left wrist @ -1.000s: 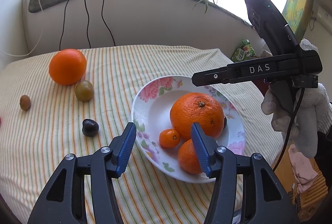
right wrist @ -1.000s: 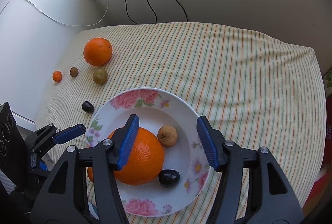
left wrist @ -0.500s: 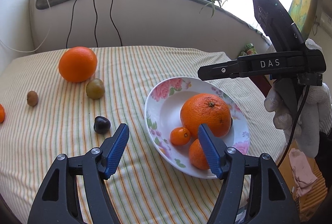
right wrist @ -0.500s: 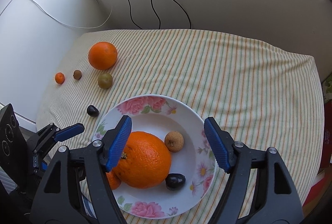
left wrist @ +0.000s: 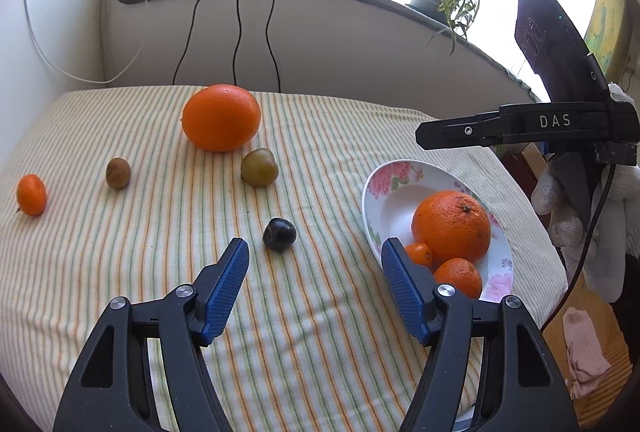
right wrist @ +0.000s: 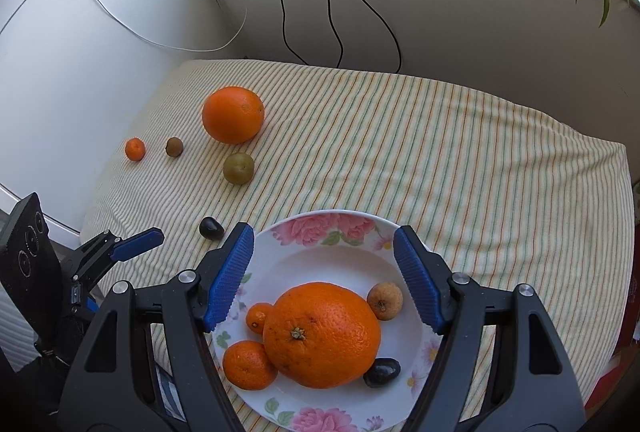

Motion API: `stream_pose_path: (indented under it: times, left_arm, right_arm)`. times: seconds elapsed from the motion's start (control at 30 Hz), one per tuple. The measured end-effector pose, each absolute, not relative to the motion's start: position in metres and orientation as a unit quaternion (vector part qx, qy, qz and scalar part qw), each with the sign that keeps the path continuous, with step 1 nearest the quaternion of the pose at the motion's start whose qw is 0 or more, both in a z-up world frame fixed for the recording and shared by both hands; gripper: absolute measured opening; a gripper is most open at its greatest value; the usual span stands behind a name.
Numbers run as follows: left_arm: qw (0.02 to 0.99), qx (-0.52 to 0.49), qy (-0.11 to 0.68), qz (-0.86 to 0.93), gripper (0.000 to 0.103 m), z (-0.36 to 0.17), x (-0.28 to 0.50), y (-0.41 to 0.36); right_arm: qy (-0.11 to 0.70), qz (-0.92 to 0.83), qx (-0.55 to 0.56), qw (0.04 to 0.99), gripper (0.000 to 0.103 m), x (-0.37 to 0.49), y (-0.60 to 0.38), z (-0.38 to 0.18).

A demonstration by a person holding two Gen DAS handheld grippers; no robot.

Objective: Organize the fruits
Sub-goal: 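Grasp the dark plum with the left gripper while the right grasps the green plum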

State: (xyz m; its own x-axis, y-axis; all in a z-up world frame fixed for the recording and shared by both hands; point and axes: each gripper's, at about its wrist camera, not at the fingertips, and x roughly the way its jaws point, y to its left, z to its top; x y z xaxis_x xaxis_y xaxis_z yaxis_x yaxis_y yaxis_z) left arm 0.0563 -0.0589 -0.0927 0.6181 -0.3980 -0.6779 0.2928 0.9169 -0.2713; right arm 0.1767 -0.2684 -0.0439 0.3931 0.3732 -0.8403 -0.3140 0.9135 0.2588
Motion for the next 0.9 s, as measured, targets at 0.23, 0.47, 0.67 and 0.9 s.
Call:
stream_pose_path:
  times: [0.23, 0.47, 0.67, 0.9]
  left_arm:
    - [0.894, -0.076, 0.397, -0.193, 0.064, -0.097, 0.061, -0.051]
    - [0.89, -0.081, 0.403, -0.197, 0.054, -0.103, 0.072, -0.048]
    - [0.886, -0.089, 0.409, -0.199, 0.048, -0.108, 0.08, -0.044]
    - [0.879, -0.099, 0.419, -0.204, 0.045, -0.117, 0.089, -0.041]
  right_arm:
    - [0.511, 0.231, 0.022, 0.827, 0.075, 0.187, -0.238, -0.039]
    - [0.52, 0.256, 0.024, 0.815, 0.075, 0.204, -0.207, -0.037]
    - [0.539, 0.268, 0.027, 0.798, 0.075, 0.22, -0.181, -0.046]
    - [0.563, 0.264, 0.019, 0.783, 0.071, 0.235, -0.159, -0.067]
